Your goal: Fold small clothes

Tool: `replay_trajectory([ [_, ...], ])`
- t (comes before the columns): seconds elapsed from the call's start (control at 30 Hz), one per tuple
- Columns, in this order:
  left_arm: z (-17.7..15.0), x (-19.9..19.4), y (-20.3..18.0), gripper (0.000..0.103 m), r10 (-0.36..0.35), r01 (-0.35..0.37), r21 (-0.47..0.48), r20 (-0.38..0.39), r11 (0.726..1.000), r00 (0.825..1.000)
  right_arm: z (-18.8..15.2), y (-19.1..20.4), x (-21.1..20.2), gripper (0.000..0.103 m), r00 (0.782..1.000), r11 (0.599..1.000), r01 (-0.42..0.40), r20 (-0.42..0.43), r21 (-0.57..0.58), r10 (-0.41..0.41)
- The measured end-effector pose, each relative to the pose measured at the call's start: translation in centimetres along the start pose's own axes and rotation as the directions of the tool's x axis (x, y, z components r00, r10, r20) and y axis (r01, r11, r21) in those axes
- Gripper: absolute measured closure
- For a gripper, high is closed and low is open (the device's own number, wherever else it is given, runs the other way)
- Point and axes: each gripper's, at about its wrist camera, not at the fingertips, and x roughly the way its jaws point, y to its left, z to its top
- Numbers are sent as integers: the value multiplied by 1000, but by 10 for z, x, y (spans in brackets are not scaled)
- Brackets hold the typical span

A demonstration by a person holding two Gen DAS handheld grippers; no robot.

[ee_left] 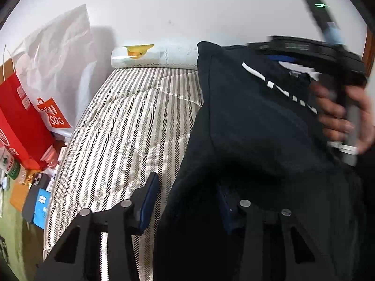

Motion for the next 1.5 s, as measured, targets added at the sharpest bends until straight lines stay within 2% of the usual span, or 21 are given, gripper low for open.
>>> replay_trajectory([
  [0.13,0,0,1,66,-16,16,-11,3,1000,1000,14,8,38,38,999,999,-41,9,-2,41],
  [0.2,0,-1,2,72,-30,30,-16,6,999,1000,22,8,53,38,998,998,-63,8,17,63],
  [0.27,1,0,3,80,-38,39,-27,12,999,999,31,9,70,44,997,996,-76,3,35,76],
  [0.33,2,-1,10,93,-49,50,-61,20,997,999,35,14,87,92,995,996,-87,-41,12,88],
  [0.37,2,-2,15,95,-62,65,-89,27,994,998,37,20,95,92,992,993,-115,-62,-10,114],
  [0.43,1,-3,22,95,-74,77,-132,34,988,997,38,26,93,93,994,994,-107,-9,-31,107],
  [0.5,1,-2,23,95,-61,65,-142,30,988,998,41,28,89,93,989,989,-147,28,-7,147],
  [0.57,0,-2,24,95,-50,54,-147,26,988,998,46,30,92,93,987,988,-153,55,13,152],
  [0.7,0,0,25,93,-48,49,-156,12,987,999,41,45,116,92,997,997,-81,8,-19,81],
  [0.8,1,-1,24,91,-49,50,-155,9,987,999,44,47,111,85,995,995,-98,28,-1,98],
  [0.87,1,-2,23,90,-41,42,-145,8,989,999,46,41,100,76,993,992,-120,20,33,119],
  [0.97,2,-3,18,78,-12,12,-120,5,993,1000,43,31,67,71,996,996,-85,43,30,83],
  [1.03,2,-4,16,56,-4,5,-113,10,994,1000,39,19,38,69,998,998,-52,48,32,50],
  [1.1,2,-6,13,45,-6,9,-106,28,994,1000,33,2,3,69,999,999,-22,50,47,20],
  [1.17,2,-11,11,45,-5,10,-105,43,994,999,23,-21,-46,66,998,997,28,54,78,-32],
  [1.27,0,-28,8,45,-10,19,-107,85,994,996,1,-52,-121,52,990,988,115,69,103,-123],
  [1.3,0,-37,4,45,-14,25,-93,117,995,993,-9,-63,-147,48,984,982,154,76,106,-163],
  [1.4,-1,-64,-8,47,12,4,-88,182,996,983,-49,-91,-226,44,958,954,264,73,143,-277],
  [1.43,-5,-75,-10,47,-10,30,-97,192,995,981,-67,-103,-252,36,950,942,296,54,158,-308],
  [1.5,-14,-90,-16,47,-38,61,-111,199,992,979,-104,-126,-297,31,928,917,356,44,180,-370],
])
